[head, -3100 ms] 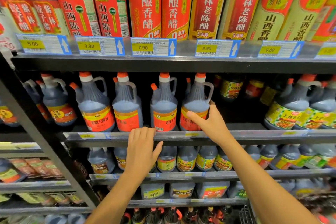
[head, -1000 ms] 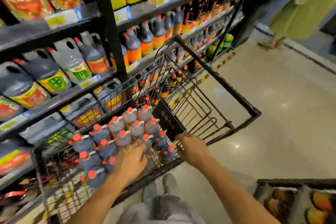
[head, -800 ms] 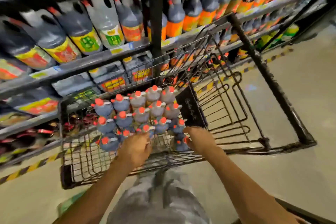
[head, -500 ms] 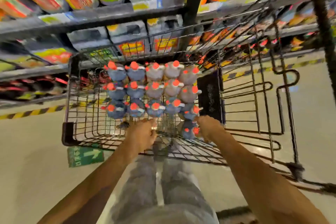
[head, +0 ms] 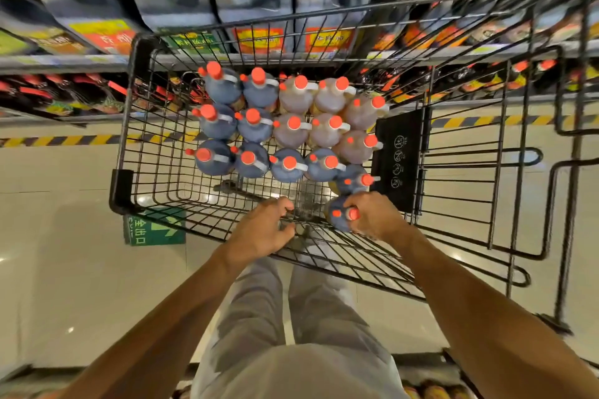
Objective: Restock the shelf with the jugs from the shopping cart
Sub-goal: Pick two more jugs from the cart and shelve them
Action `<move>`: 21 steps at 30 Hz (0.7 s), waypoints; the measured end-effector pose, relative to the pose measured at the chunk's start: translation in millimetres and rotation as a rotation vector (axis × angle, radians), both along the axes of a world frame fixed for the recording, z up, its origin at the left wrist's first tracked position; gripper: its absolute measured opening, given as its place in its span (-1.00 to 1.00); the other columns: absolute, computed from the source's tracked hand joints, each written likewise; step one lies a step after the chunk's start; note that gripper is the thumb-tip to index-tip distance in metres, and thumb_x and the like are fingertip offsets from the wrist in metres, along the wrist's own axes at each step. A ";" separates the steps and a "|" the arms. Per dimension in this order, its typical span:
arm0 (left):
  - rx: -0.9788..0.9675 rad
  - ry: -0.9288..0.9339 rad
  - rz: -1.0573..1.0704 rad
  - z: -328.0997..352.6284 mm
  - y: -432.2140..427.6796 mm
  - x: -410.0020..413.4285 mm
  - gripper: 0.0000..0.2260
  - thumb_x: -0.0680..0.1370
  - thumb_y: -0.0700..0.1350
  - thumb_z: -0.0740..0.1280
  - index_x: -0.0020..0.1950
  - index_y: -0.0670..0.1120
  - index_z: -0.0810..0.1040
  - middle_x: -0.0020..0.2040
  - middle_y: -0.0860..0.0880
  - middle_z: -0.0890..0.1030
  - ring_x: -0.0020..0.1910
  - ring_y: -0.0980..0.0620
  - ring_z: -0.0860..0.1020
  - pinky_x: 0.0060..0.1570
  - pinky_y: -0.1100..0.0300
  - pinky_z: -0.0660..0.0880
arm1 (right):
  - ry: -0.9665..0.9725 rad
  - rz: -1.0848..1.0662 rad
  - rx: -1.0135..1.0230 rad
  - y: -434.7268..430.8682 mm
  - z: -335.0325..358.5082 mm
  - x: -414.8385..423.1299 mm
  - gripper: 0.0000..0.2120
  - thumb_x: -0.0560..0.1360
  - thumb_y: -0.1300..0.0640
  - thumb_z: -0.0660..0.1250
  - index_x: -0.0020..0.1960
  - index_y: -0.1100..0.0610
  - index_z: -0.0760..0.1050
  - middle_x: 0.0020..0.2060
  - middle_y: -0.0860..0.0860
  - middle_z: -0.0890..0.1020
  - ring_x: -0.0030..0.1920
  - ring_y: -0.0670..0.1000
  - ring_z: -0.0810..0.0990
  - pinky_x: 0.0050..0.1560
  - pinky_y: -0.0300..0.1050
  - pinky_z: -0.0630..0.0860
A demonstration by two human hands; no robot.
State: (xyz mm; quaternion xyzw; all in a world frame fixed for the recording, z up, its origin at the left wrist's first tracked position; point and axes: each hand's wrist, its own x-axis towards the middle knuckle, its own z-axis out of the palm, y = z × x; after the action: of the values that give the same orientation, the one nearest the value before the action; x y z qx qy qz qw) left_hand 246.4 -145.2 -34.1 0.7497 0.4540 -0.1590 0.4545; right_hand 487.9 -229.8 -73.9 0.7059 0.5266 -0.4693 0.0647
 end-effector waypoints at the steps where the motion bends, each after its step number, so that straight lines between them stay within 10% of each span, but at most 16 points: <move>1: -0.046 -0.012 0.020 1.8 0.4 2.1 -0.58 0.53 -0.03 0.41 0.36 -0.04 0.45 0.24 -0.07 0.56 0.18 -0.06 0.56 0.15 0.02 0.52 | 0.108 -0.142 0.031 1.6 7.6 4.9 -0.83 0.49 0.10 0.43 0.06 0.10 0.65 -0.04 0.09 0.68 0.00 0.14 0.64 0.10 0.05 0.59; 4: -0.174 -0.046 0.109 7.3 1.3 11.1 -0.40 0.49 0.06 0.47 0.48 0.08 0.34 0.39 0.01 0.46 0.30 0.01 0.49 0.25 0.05 0.48 | 0.245 -0.278 0.256 13.4 32.4 25.3 -0.87 0.43 0.09 0.57 -0.12 0.09 0.65 -0.30 -0.14 0.62 -0.27 -0.21 0.49 -0.12 -0.12 0.55; 10: -0.448 -0.279 0.371 17.0 13.1 42.8 -0.09 0.27 0.29 0.54 0.54 0.17 0.23 0.50 0.19 0.34 0.46 0.14 0.34 0.44 -0.03 0.34 | 0.474 -0.340 0.266 66.4 78.6 42.4 -0.70 0.47 0.15 0.55 -0.17 0.37 0.53 -0.36 0.09 0.52 -0.33 -0.05 0.51 -0.30 0.00 0.51; 21: -0.463 -0.343 0.533 3.1 16.1 54.7 -0.49 0.30 0.03 0.63 0.15 0.20 0.48 0.08 0.16 0.65 0.00 0.18 0.65 -0.02 0.11 0.56 | 0.591 -0.602 0.365 82.7 70.4 17.5 -0.44 0.48 -0.04 0.47 -0.07 0.52 0.50 -0.34 0.39 0.47 -0.30 0.09 0.41 -0.36 -0.08 0.42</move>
State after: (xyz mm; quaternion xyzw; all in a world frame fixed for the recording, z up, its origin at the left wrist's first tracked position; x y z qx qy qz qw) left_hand 301.1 -129.2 -31.0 0.4990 0.5023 -0.0063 0.7061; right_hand 505.5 -147.1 -3.5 0.6631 0.3681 -0.5480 -0.3528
